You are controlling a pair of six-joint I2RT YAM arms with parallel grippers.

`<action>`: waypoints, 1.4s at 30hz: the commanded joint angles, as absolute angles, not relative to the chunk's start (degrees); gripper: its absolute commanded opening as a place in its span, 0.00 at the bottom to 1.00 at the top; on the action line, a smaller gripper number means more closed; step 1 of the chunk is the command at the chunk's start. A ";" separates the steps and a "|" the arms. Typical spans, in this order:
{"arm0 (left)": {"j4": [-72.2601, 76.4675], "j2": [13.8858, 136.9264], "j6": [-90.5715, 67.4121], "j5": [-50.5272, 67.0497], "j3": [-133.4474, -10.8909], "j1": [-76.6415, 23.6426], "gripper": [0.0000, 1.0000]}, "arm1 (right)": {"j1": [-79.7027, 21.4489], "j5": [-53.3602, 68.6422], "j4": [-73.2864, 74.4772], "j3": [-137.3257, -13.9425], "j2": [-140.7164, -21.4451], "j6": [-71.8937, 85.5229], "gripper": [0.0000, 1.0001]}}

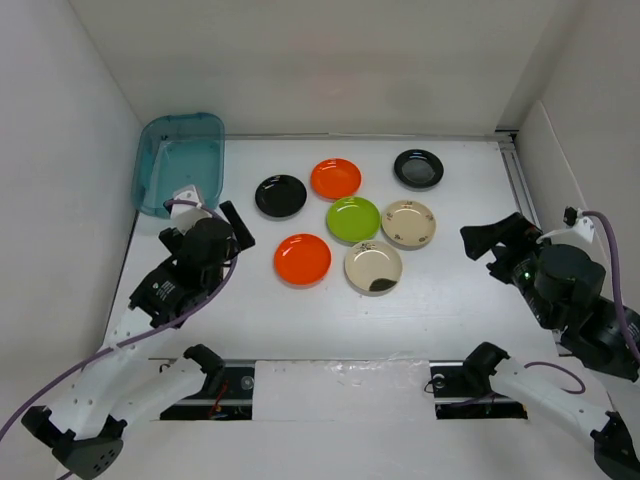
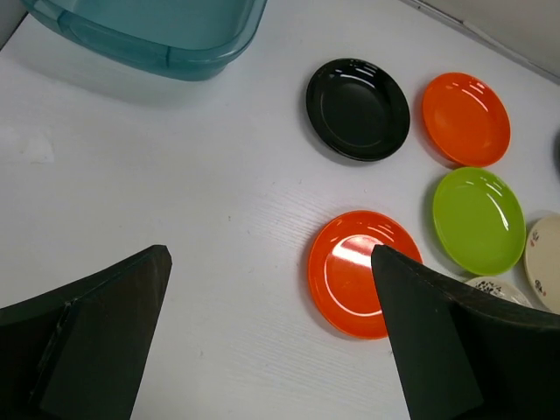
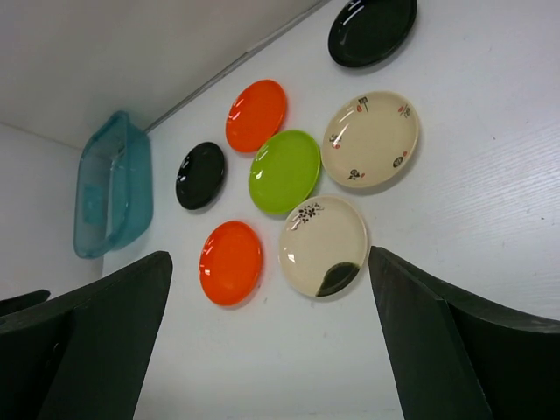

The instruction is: Place the plates into the plastic bin on the countertop

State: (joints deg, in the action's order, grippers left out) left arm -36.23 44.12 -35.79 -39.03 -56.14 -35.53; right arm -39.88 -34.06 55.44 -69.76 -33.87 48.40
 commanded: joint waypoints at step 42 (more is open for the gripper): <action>-1.66 80.33 -58.88 -15.73 -32.51 -35.51 0.46 | -40.52 -11.34 35.95 -60.47 -29.36 44.56 1.00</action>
